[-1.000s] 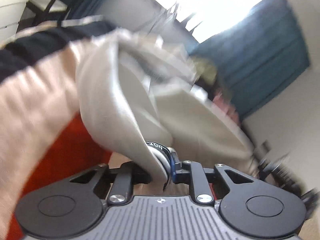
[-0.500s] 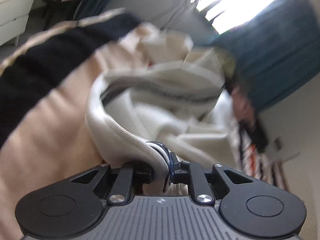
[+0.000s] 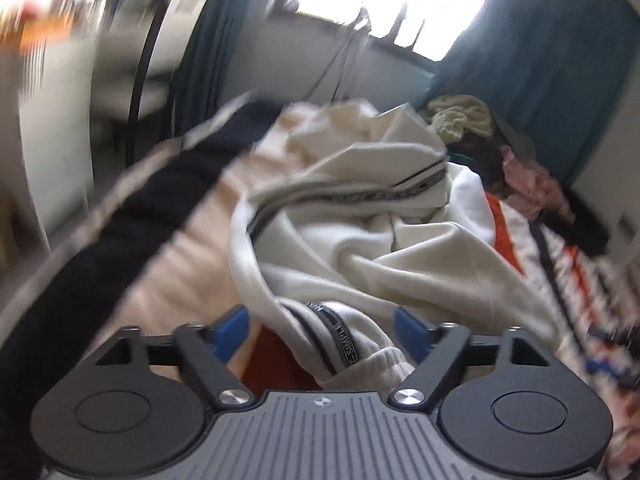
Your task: Fold clothes
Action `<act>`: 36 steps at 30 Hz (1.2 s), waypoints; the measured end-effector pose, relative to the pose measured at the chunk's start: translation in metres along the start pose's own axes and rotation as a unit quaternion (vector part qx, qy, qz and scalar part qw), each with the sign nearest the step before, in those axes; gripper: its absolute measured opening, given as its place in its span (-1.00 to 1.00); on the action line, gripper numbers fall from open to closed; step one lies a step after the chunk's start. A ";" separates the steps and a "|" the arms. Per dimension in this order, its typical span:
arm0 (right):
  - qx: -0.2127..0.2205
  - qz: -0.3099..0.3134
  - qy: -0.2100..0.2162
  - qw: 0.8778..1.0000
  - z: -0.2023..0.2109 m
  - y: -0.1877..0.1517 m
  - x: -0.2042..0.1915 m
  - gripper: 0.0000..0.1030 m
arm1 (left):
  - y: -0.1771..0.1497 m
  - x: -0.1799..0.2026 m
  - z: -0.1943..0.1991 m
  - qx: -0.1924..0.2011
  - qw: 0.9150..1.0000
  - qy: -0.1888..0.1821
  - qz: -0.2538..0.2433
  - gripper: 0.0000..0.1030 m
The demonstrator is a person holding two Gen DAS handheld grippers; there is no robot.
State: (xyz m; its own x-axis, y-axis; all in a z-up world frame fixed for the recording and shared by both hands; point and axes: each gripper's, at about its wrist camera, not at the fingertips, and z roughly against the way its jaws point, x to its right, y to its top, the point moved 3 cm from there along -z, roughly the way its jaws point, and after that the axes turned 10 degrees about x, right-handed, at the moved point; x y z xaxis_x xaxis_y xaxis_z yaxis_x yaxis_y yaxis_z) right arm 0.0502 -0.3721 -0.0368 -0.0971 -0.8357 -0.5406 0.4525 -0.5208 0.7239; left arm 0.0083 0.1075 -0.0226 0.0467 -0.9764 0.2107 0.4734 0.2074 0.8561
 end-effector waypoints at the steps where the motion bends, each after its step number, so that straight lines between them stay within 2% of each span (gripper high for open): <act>1: -0.004 0.007 -0.001 1.000 -0.001 -0.002 -0.002 0.51 | -0.002 0.011 0.006 0.011 0.999 -0.001 -0.036 0.69; 3: -0.010 0.016 -0.003 1.000 -0.005 -0.005 -0.006 0.50 | -0.009 0.036 0.010 0.011 0.993 -0.022 -0.113 0.70; 5: -0.012 0.019 -0.009 1.000 -0.010 -0.006 -0.007 0.50 | -0.023 0.063 0.001 -0.007 0.980 -0.047 -0.196 0.70; 8: -0.013 0.018 -0.016 1.000 -0.015 -0.009 -0.006 0.50 | -0.042 0.092 -0.012 -0.019 0.951 -0.063 -0.301 0.70; 11: -0.010 0.014 -0.019 1.000 -0.016 -0.009 -0.004 0.50 | -0.059 0.103 -0.022 -0.019 0.915 -0.056 -0.399 0.70; 14: -0.001 0.005 -0.025 1.000 -0.015 -0.006 0.000 0.50 | -0.076 0.107 -0.035 -0.019 0.873 -0.035 -0.487 0.70; 17: 0.007 -0.001 -0.033 0.999 -0.015 -0.004 0.003 0.50 | -0.094 0.108 -0.051 -0.011 0.821 -0.012 -0.570 0.71; 19: 0.008 0.000 -0.033 0.999 -0.016 -0.004 0.002 0.50 | -0.103 0.104 -0.056 0.032 0.785 0.014 -0.618 0.72; 20: 0.007 0.003 -0.030 1.000 -0.016 -0.005 0.001 0.50 | -0.104 0.103 -0.056 0.066 0.767 0.033 -0.637 0.69; 21: 0.010 0.006 -0.020 1.000 -0.016 -0.005 -0.001 0.50 | -0.103 0.103 -0.054 0.108 0.750 0.058 -0.650 0.75; 22: 0.020 0.008 -0.003 1.000 -0.013 -0.005 -0.004 0.50 | -0.099 0.104 -0.051 0.141 0.742 0.074 -0.651 0.78; 23: 0.033 0.014 0.021 0.999 -0.010 -0.005 -0.010 0.50 | -0.092 0.103 -0.049 0.157 0.754 0.078 -0.634 0.87; 24: 0.044 0.025 0.045 0.998 -0.006 -0.005 -0.017 0.50 | -0.083 0.101 -0.048 0.162 0.771 0.080 -0.611 0.91; 26: 0.070 0.057 0.091 0.992 0.002 -0.007 -0.037 0.50 | -0.067 0.096 -0.049 0.163 0.803 0.081 -0.567 0.91; 27: 0.083 0.079 0.114 0.987 0.006 -0.010 -0.049 0.50 | -0.060 0.092 -0.049 0.165 0.815 0.084 -0.549 0.91; 30: 0.091 0.153 0.170 0.969 0.009 -0.029 -0.085 0.50 | -0.045 0.083 -0.046 0.182 0.837 0.097 -0.507 0.91; 32: 0.082 0.220 0.181 0.955 0.005 -0.050 -0.106 0.49 | -0.032 0.078 -0.038 0.200 0.852 0.105 -0.472 0.91; 34: 0.078 0.302 0.179 0.933 0.003 -0.075 -0.124 0.48 | -0.013 0.074 -0.024 0.218 0.868 0.113 -0.432 0.91; 36: 0.074 0.381 0.175 0.905 0.001 -0.100 -0.142 0.47 | 0.006 0.070 -0.011 0.235 0.882 0.121 -0.390 0.91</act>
State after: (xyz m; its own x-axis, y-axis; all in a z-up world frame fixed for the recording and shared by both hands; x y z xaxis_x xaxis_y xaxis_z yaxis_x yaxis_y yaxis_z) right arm 0.0176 -0.2009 -0.0320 0.4911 -0.8693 0.0555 0.1446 0.1442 0.9789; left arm 0.0236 0.0393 -0.0077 0.0814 -0.8049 -0.5877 0.0294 -0.5875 0.8087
